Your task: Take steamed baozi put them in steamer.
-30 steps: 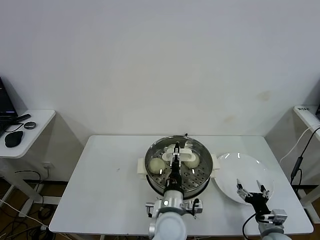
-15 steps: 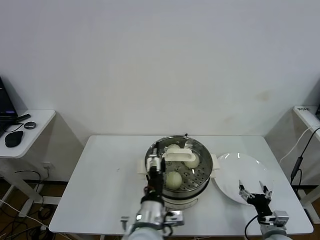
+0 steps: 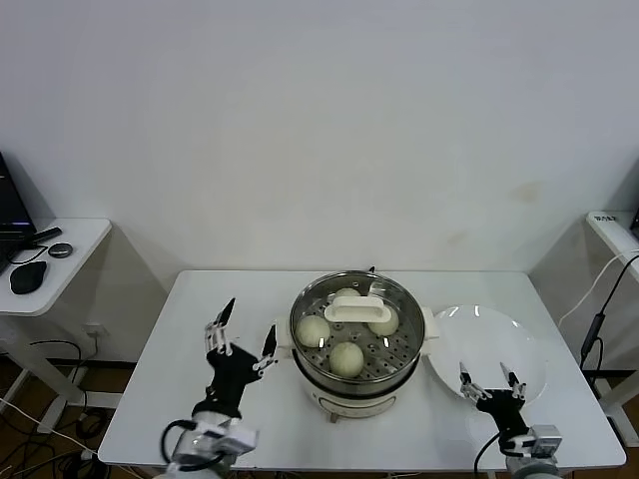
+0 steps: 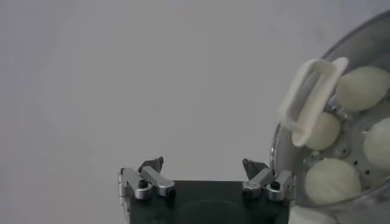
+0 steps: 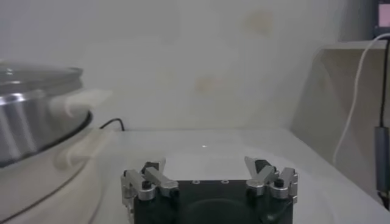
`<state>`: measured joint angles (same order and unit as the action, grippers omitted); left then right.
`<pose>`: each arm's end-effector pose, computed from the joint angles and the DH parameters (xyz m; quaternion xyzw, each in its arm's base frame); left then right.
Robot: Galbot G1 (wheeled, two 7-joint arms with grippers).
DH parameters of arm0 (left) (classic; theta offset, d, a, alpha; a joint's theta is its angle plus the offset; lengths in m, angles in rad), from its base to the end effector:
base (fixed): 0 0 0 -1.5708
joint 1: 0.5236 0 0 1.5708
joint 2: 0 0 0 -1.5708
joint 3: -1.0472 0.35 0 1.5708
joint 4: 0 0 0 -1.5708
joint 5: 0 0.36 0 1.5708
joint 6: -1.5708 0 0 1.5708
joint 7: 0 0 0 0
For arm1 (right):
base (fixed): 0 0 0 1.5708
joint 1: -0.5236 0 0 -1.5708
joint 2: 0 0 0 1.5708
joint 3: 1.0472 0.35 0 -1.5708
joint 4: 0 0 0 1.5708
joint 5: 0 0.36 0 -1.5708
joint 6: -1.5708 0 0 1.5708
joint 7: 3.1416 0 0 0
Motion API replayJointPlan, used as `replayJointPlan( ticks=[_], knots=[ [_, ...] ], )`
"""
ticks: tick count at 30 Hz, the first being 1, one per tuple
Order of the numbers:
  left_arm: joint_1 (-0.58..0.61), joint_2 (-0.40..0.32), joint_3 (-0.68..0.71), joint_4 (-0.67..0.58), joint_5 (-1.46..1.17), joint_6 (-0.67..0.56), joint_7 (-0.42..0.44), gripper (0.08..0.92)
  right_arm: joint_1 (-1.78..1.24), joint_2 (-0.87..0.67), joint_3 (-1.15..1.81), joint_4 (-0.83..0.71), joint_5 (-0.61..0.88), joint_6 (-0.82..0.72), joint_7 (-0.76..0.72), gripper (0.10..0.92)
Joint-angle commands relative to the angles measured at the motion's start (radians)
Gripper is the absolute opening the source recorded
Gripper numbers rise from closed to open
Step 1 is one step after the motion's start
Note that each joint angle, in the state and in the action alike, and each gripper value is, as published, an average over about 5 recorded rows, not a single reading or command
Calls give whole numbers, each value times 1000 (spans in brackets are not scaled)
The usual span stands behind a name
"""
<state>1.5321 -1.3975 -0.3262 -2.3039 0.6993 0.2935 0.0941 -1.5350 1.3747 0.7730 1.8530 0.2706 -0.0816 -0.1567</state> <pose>0.1778 -0.0329 -0.2254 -0.0744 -0.9301 -0.3596 0.0013 0.1890 -0.1324 -0.3587 -0.0119 -0.9929 -0.0103 0.1178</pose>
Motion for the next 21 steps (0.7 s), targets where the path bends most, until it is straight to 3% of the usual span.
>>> replayJointPlan(
  ticks=[1, 7, 21],
  knots=[
    [187, -43, -266, 127, -577, -284, -49, 823, -32, -6, -38, 23, 6, 13, 11, 823],
    [190, -70, -269, 206, -626, -175, -90, 823, -43, 10, -25, 5, 6, 33, 43, 823],
    [206, -39, -223, 188, -619, -200, -46, 823, -130, 11, -5, 107, -18, -60, 0, 823]
  ],
)
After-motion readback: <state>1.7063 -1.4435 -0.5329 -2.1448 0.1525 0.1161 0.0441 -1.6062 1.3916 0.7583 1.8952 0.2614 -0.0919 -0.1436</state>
